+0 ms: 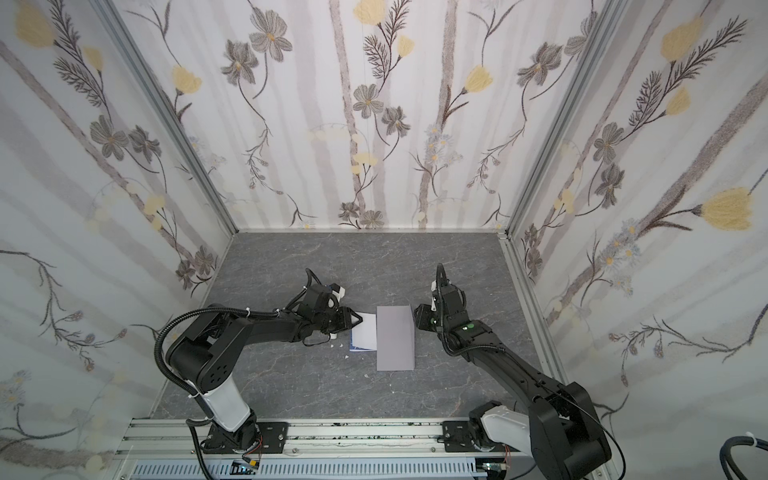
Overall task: Place the letter into the envelope and seal it
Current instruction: 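Lift the letter upright with the left gripper while the right gripper moves toward it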
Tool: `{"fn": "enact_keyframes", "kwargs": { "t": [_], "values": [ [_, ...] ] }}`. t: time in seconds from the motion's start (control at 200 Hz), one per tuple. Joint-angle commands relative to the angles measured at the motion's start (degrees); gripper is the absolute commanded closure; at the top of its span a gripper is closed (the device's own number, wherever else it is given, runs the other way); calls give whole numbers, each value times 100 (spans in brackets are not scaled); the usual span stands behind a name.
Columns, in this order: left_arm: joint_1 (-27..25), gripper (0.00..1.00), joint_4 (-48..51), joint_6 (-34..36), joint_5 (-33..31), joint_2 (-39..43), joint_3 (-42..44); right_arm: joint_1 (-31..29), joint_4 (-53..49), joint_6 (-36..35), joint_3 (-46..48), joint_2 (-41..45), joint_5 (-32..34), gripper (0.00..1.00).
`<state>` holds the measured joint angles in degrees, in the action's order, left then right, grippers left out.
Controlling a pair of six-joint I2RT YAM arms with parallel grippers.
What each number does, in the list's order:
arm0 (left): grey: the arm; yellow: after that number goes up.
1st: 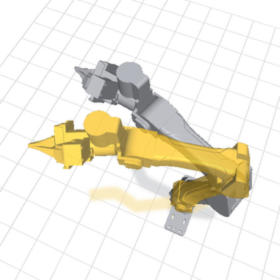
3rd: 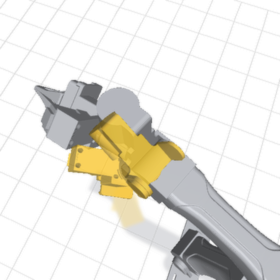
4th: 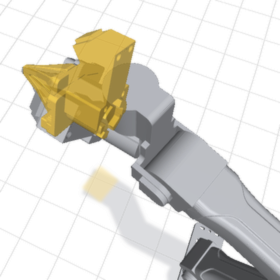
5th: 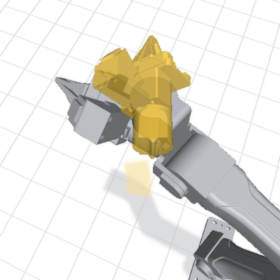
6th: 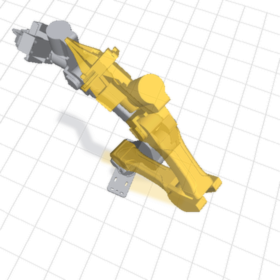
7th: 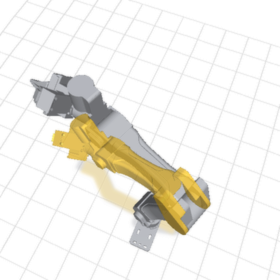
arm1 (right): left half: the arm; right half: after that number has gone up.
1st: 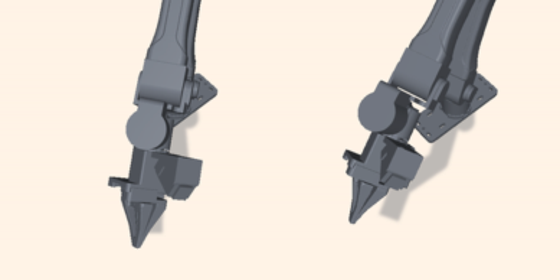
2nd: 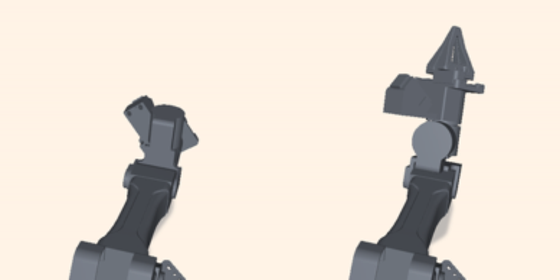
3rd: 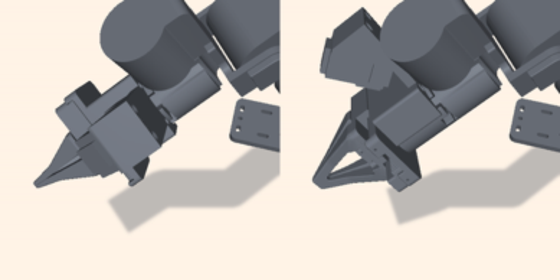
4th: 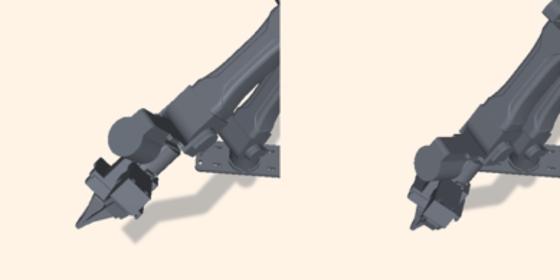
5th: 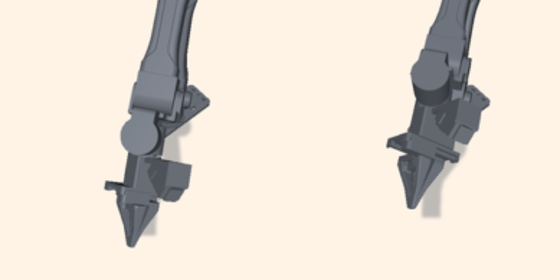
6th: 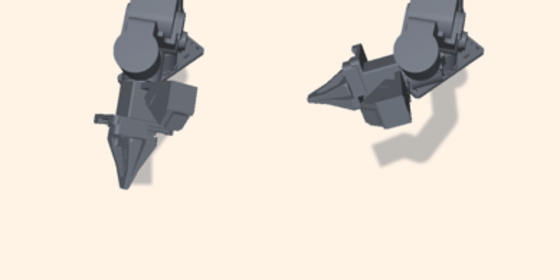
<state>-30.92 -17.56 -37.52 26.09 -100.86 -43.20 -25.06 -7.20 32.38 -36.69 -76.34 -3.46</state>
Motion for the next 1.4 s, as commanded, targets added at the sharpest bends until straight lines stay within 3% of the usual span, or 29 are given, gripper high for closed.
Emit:
{"fn": "enact_keyframes", "kwargs": {
  "t": [0.0,0.385,0.615,0.984,1.394],
  "values": [
    [7,59,-237,-62,98,24,35,0,257,37,5,-22,-56,54],
    [7,71,-300,-109,168,19,66,-1,281,57,21,-22,-101,55],
    [7,100,-319,-107,186,26,49,-2,353,81,13,22,-190,55],
    [99,100,-296,-212,252,591,-13,-7,274,-24,-192,230,-519,54],
    [112,100,-47,-486,780,1576,-472,-38,1751,341,91,362,-2294,35]
  ]
}}
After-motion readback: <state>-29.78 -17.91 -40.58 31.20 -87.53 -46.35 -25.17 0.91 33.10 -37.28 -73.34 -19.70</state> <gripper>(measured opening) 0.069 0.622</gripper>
